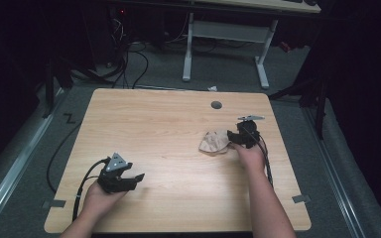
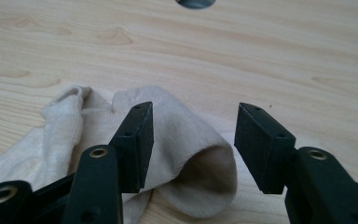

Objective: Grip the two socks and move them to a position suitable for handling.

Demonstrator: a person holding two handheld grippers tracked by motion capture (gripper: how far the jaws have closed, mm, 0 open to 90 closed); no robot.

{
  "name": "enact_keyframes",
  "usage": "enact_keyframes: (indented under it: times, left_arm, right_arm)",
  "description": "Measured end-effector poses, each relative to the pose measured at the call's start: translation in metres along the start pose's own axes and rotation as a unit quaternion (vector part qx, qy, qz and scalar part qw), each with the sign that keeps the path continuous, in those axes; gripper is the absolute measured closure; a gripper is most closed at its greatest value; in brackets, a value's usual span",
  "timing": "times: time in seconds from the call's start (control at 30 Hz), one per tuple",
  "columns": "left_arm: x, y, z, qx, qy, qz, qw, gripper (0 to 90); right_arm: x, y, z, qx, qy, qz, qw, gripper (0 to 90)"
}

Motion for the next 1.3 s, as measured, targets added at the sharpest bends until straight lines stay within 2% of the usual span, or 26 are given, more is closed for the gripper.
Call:
enact_keyframes:
  times: [0.13,0.17,0.2,0.3,0.33,0.37,0.4,0.43,0.63,0.83,1.13,1.3]
  left_arm:
    - [0.0,0.0,0.0,0.0,0.001,0.0,1.0,36.1]
    - [0.0,0.0,0.0,0.0,0.001,0.0,1.0,36.1]
    - [0.001,0.0,0.0,0.0,0.001,-0.001,1.0,36.1]
    - [0.001,0.0,0.0,-0.001,0.001,-0.003,1.0,36.2]
    - [0.001,0.0,0.0,-0.001,0.002,-0.002,1.0,36.3]
    - [0.001,0.0,0.0,-0.001,0.002,-0.002,1.0,36.3]
    - [0.001,-0.001,0.0,0.0,0.001,-0.002,1.0,36.4]
    - [0.001,-0.001,0.0,0.0,0.001,-0.002,1.0,36.4]
    - [0.001,0.0,0.002,0.001,0.003,-0.002,1.0,36.6]
    - [0.001,0.001,0.002,0.002,0.002,-0.003,1.0,36.6]
    - [0.001,0.002,0.001,0.0,0.002,-0.003,1.0,36.6]
    - [0.001,0.002,0.003,0.001,0.004,-0.004,1.0,36.6]
  right_arm:
    - [0.004,0.004,-0.002,-0.007,-0.005,-0.012,0.9999,48.8]
    - [0.006,0.006,-0.006,-0.011,-0.011,-0.021,0.9997,53.8]
    - [0.006,0.006,-0.006,-0.011,-0.011,-0.021,0.9997,53.8]
    - [0.008,0.006,-0.009,-0.016,-0.017,-0.021,0.9995,66.0]
    - [0.008,0.005,-0.012,-0.021,-0.022,-0.02,0.9993,76.1]
    - [0.008,0.005,-0.012,-0.021,-0.022,-0.02,0.9993,76.1]
    - [0.008,0.003,-0.015,-0.02,-0.033,-0.022,0.999,83.4]
    - [0.008,0.002,-0.017,-0.021,-0.037,-0.021,0.9989,85.1]
    - [0.01,-0.009,-0.025,-0.022,-0.055,-0.002,0.9982,86.1]
    - [0.011,-0.02,-0.023,-0.016,-0.046,0.008,0.9987,86.2]
    - [0.003,-0.05,-0.025,-0.01,-0.055,0.051,0.9972,86.1]
    - [0.003,-0.056,-0.023,-0.007,-0.053,0.057,0.997,86.1]
Point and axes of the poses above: each handheld gripper's, and its own axes: y roughly forward along the jaws, x roughly out of its underside, z roughly to its right, the point moved 5 cm from there along y, roughly forward along the jaws, and after that the axes turned 5 degrees about -y, right-handed, at the moved point
